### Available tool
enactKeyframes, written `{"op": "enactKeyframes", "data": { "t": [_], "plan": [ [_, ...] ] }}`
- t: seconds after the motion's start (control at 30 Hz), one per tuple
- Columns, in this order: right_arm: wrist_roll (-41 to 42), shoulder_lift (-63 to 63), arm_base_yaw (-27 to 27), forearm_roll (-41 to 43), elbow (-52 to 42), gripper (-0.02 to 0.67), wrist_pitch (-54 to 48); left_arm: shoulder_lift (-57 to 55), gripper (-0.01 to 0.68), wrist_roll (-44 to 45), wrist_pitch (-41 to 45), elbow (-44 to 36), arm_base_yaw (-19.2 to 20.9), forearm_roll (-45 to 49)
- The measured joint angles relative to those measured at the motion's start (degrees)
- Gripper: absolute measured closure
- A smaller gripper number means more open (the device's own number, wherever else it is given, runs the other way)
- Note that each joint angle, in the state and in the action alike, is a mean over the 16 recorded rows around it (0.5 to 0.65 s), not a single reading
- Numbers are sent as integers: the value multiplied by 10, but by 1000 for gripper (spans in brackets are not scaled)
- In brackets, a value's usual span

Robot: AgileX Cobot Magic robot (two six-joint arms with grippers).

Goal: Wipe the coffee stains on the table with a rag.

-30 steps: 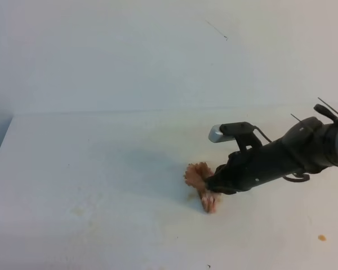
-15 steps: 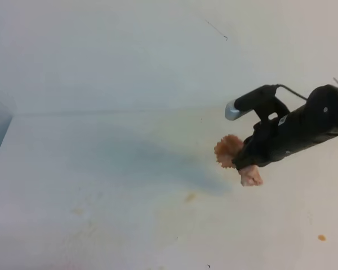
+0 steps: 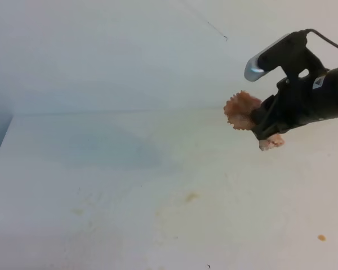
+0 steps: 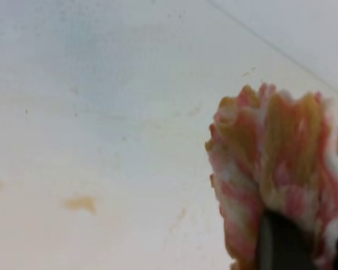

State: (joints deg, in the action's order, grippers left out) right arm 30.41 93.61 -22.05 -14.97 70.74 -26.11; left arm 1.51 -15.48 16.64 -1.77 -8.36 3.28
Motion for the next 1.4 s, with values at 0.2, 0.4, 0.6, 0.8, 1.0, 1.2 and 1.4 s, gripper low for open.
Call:
{"op": "enactKeyframes", "data": {
  "t": [0.2,0.4,0.6,0.8,1.0,1.2,1.4],
  "plan": [
    [-6,-38,0,7,0,321,-3,0,674,0,-1,0,0,0],
    [-12,-79,0,8,0,271,-5,0,674,0,-2,0,0,0],
    [-15,-138,0,14,0,400,-6,0,674,0,-2,0,0,0],
    [-15,-215,0,20,0,558,-14,0,674,0,-2,0,0,0],
    [-16,-285,0,24,0,640,-27,0,674,0,-3,0,0,0],
    [-16,-324,0,25,-1,650,-38,0,674,0,-3,0,0,0],
    [-16,-325,0,25,-1,651,-41,0,674,0,-3,1,0,0]
  ]
}}
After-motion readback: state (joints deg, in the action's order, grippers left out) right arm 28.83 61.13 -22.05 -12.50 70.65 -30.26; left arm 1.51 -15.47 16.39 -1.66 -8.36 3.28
